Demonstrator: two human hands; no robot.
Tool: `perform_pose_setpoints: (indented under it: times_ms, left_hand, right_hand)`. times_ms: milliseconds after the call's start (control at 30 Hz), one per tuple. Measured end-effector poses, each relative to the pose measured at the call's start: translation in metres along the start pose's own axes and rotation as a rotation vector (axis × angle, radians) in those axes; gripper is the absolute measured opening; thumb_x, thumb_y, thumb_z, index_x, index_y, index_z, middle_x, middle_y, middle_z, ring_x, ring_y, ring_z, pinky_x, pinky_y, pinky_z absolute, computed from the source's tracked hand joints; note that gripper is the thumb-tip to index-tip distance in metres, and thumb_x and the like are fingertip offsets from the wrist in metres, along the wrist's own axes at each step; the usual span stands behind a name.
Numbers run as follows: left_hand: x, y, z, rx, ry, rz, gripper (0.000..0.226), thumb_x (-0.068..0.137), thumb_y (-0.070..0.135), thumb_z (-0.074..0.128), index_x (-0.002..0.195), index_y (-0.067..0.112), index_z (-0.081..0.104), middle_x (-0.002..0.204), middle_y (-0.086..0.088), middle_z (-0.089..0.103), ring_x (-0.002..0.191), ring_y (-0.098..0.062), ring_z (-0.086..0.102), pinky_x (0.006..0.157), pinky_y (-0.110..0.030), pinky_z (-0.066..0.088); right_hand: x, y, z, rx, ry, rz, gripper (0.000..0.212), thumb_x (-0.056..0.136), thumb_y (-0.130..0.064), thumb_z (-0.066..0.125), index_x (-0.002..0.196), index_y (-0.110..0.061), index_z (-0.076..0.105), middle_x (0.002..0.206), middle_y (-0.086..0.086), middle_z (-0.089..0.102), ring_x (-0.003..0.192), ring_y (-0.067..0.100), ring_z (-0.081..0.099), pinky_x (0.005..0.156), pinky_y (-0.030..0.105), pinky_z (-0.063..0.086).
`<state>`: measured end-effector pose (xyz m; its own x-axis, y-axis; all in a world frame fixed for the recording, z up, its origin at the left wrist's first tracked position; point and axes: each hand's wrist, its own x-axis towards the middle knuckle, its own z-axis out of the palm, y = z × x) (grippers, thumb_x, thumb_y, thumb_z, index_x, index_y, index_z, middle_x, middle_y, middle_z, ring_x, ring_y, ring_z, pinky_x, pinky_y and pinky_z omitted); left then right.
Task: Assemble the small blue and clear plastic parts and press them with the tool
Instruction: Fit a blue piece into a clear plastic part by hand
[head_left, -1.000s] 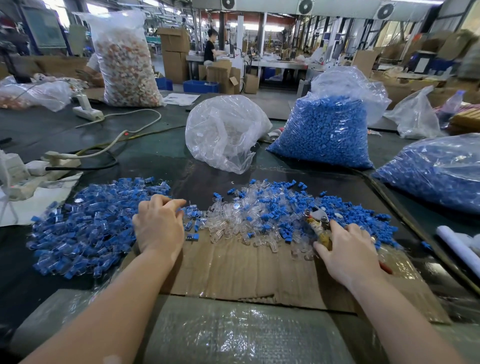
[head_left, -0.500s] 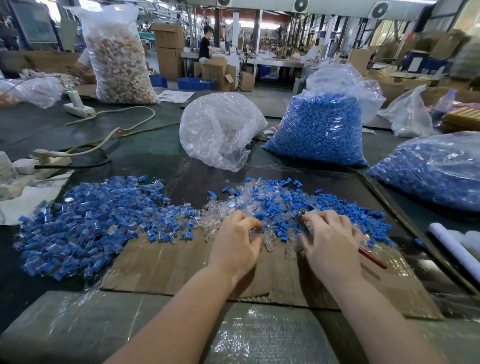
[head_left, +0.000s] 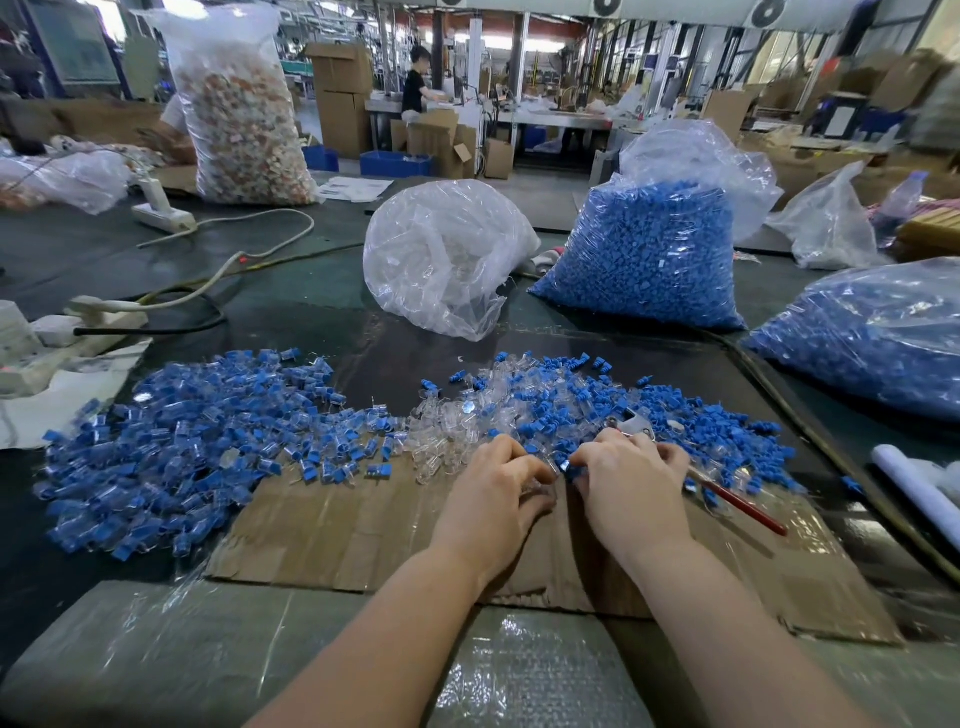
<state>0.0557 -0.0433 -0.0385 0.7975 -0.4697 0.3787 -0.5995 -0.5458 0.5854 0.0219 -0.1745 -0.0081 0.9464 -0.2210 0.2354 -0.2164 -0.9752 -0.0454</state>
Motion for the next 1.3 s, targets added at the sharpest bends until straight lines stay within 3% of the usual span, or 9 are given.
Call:
perform_pose_setpoints:
  times_ms: [200, 367, 633, 767, 933, 1067, 1200, 1300]
  left_hand:
    - [-0.003, 0.002, -0.003, -0.008, 0.036, 0.007, 0.010, 0.086, 0.023, 0.064, 0.094, 0.017, 0.065, 0.095, 0.010, 0.049, 0.093, -0.005, 0.041, 0.083, -0.009, 0.028]
    - [-0.003, 0.003, -0.004, 0.015, 0.031, 0.018, 0.008, 0.087, 0.023, 0.063, 0.093, 0.018, 0.064, 0.092, 0.012, 0.048, 0.092, -0.005, 0.041, 0.085, -0.015, 0.034]
    - [-0.008, 0.001, -0.003, 0.005, 0.091, -0.016, 0.004, 0.087, 0.016, 0.062, 0.091, 0.018, 0.062, 0.087, 0.011, 0.057, 0.082, -0.005, 0.048, 0.077, -0.014, 0.038]
    - [-0.008, 0.001, -0.003, -0.043, 0.094, -0.035, 0.018, 0.085, 0.014, 0.064, 0.102, 0.019, 0.063, 0.089, 0.011, 0.059, 0.083, -0.006, 0.053, 0.079, -0.016, 0.043]
    - [-0.007, -0.001, -0.002, -0.009, 0.046, -0.032, 0.034, 0.088, 0.014, 0.060, 0.122, 0.022, 0.060, 0.099, 0.008, 0.057, 0.090, -0.008, 0.054, 0.080, -0.007, 0.035]
    - [-0.007, 0.000, -0.004, -0.067, 0.059, -0.061, 0.018, 0.087, 0.014, 0.063, 0.103, 0.021, 0.065, 0.092, 0.012, 0.051, 0.083, -0.003, 0.052, 0.075, -0.003, 0.036]
    - [-0.006, 0.001, -0.007, -0.127, 0.097, -0.116, 0.008, 0.082, 0.013, 0.069, 0.083, 0.020, 0.063, 0.082, 0.011, 0.056, 0.077, -0.007, 0.053, 0.072, -0.012, 0.041]
    - [-0.006, -0.001, -0.008, -0.212, 0.104, -0.186, 0.009, 0.081, 0.014, 0.070, 0.081, 0.021, 0.064, 0.080, 0.007, 0.063, 0.077, -0.008, 0.058, 0.074, -0.016, 0.046]
  right_hand:
    - [-0.002, -0.001, 0.000, -0.009, 0.043, -0.047, 0.018, 0.096, -0.022, 0.046, 0.099, -0.029, 0.062, 0.104, -0.009, 0.055, 0.107, 0.016, 0.046, 0.102, 0.042, 0.021]
    - [-0.013, -0.005, 0.005, 0.202, 0.316, 0.002, 0.010, 0.085, -0.008, 0.065, 0.081, -0.016, 0.069, 0.079, -0.001, 0.063, 0.080, 0.022, 0.057, 0.079, 0.038, 0.037]
    - [-0.031, -0.017, 0.019, 0.423, 0.432, -0.048, 0.012, 0.077, -0.015, 0.058, 0.081, -0.013, 0.069, 0.071, 0.000, 0.067, 0.066, 0.024, 0.064, 0.069, 0.038, 0.048]
    - [-0.034, -0.015, 0.020, 0.459, 0.410, -0.009, 0.013, 0.078, -0.017, 0.057, 0.082, -0.013, 0.069, 0.071, 0.001, 0.067, 0.068, 0.026, 0.063, 0.069, 0.038, 0.045]
    - [-0.036, -0.014, 0.019, 0.478, 0.402, -0.016, 0.012, 0.078, -0.016, 0.057, 0.081, -0.013, 0.068, 0.070, 0.001, 0.067, 0.067, 0.024, 0.064, 0.069, 0.036, 0.044]
    - [-0.037, -0.013, 0.020, 0.489, 0.410, -0.033, 0.005, 0.078, -0.010, 0.065, 0.080, -0.013, 0.068, 0.069, 0.001, 0.067, 0.066, 0.025, 0.064, 0.069, 0.037, 0.045]
    - [-0.036, -0.010, 0.021, 0.554, 0.346, -0.023, 0.005, 0.085, -0.010, 0.066, 0.084, -0.014, 0.066, 0.075, -0.001, 0.066, 0.072, 0.022, 0.060, 0.074, 0.031, 0.037]
    - [-0.036, -0.009, 0.022, 0.620, 0.294, -0.002, 0.006, 0.089, -0.018, 0.061, 0.083, -0.017, 0.062, 0.077, -0.004, 0.063, 0.075, 0.018, 0.054, 0.074, 0.031, 0.036]
